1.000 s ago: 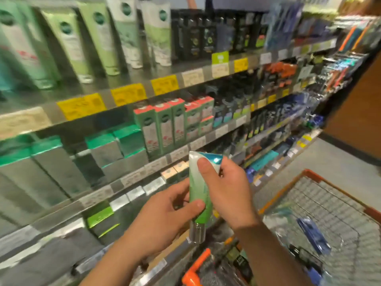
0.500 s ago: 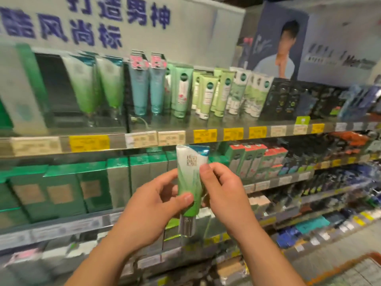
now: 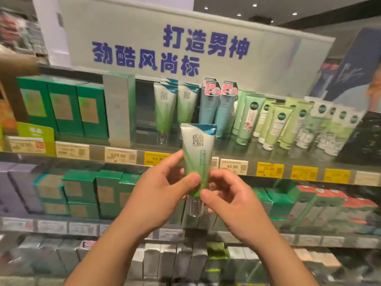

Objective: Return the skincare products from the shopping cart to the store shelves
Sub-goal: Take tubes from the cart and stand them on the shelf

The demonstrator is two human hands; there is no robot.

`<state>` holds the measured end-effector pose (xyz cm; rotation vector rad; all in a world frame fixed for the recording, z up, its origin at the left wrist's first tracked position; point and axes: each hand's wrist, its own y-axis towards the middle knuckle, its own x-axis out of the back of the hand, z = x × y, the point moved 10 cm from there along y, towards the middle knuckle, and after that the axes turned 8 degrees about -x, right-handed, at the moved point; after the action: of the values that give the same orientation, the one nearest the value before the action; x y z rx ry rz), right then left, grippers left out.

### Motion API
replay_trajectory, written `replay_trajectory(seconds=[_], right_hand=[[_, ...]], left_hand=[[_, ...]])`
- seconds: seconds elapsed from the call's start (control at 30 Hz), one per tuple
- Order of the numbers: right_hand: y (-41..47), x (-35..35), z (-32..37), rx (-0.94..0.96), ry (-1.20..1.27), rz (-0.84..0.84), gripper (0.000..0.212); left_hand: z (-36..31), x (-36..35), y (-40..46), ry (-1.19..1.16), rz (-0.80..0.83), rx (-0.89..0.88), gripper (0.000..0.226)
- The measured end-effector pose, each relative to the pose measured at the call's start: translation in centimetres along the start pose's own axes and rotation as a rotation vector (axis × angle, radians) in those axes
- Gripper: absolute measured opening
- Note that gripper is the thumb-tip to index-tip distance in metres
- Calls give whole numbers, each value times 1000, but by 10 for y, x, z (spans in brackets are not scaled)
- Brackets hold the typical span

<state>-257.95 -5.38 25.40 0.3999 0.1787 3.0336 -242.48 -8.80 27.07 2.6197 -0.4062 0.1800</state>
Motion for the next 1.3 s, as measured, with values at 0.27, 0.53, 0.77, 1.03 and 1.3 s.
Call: replay_trajectory(seconds=[0.27, 0.53, 0.77, 1.03, 1.3], right_hand=[[55, -5, 31, 131, -65, 101, 36], [95, 5, 44, 172, -74, -21, 25], [126, 15, 60, 200, -152, -109, 32], [151, 10, 56, 163, -251, -193, 26], [168, 3, 50, 122, -352, -213, 25]], left_hand=[[-10, 15, 43, 148, -98, -48, 49], [2, 24, 70, 156, -158, 10, 55], [-1, 33, 88, 193, -181, -3, 51], [9, 43, 104, 335, -151, -42, 52], [13, 47, 112, 568, -75, -86, 57]])
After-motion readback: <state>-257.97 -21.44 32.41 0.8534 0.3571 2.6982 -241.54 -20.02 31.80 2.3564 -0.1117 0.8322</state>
